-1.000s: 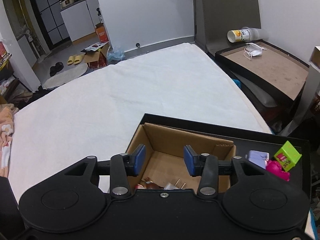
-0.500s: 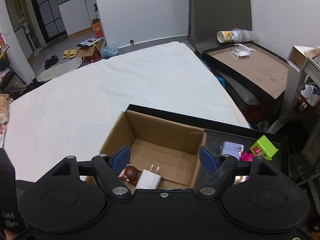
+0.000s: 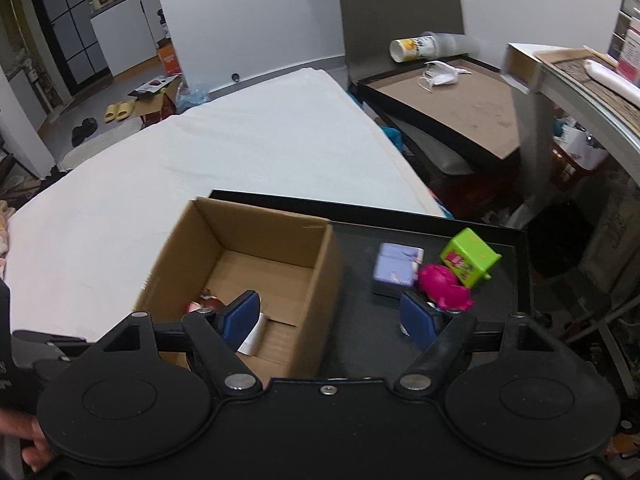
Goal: Organize rigid objects
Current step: 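Move the right gripper back over the remaining toys on the tray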
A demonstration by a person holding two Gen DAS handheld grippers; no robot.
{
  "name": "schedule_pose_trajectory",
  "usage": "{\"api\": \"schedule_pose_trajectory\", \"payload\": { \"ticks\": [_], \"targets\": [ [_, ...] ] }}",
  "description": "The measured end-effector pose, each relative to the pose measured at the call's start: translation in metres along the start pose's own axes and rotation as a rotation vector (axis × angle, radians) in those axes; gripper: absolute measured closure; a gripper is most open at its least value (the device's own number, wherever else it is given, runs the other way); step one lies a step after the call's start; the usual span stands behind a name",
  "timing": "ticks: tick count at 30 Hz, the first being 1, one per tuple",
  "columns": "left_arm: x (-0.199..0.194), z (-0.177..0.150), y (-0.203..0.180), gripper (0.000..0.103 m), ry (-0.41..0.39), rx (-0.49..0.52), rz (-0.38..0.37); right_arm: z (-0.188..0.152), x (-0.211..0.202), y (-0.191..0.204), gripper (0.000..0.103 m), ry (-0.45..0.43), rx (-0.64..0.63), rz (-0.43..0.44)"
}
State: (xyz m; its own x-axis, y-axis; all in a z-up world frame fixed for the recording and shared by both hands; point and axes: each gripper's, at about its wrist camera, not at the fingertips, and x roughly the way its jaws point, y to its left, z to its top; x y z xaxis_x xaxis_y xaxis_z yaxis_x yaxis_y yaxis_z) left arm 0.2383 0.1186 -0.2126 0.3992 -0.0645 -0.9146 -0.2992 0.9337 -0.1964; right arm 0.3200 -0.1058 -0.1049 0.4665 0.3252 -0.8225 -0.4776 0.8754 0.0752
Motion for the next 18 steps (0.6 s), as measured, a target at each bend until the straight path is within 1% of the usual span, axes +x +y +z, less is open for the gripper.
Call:
{"api": "schedule_pose_trajectory", "payload": {
  "ticks": [8, 16, 18],
  "targets": [
    [0.001, 0.0, -0.001, 0.087, 0.002, -0.001, 0.002, -0.014, -0.003, -0.032, 0.024, 0.017, 0.041, -0.017],
    [0.002, 0.001, -0.003, 0.087, 0.007, 0.012, 0.011, -0.025, -0.004, -0.06, 0.024, 0.03, 0.065, -0.009],
    [0.002, 0.001, -0.004, 0.087, 0.007, 0.016, 0.012, -0.028, -0.003, -0.065, 0.021, 0.031, 0.072, -0.006]
  ]
}}
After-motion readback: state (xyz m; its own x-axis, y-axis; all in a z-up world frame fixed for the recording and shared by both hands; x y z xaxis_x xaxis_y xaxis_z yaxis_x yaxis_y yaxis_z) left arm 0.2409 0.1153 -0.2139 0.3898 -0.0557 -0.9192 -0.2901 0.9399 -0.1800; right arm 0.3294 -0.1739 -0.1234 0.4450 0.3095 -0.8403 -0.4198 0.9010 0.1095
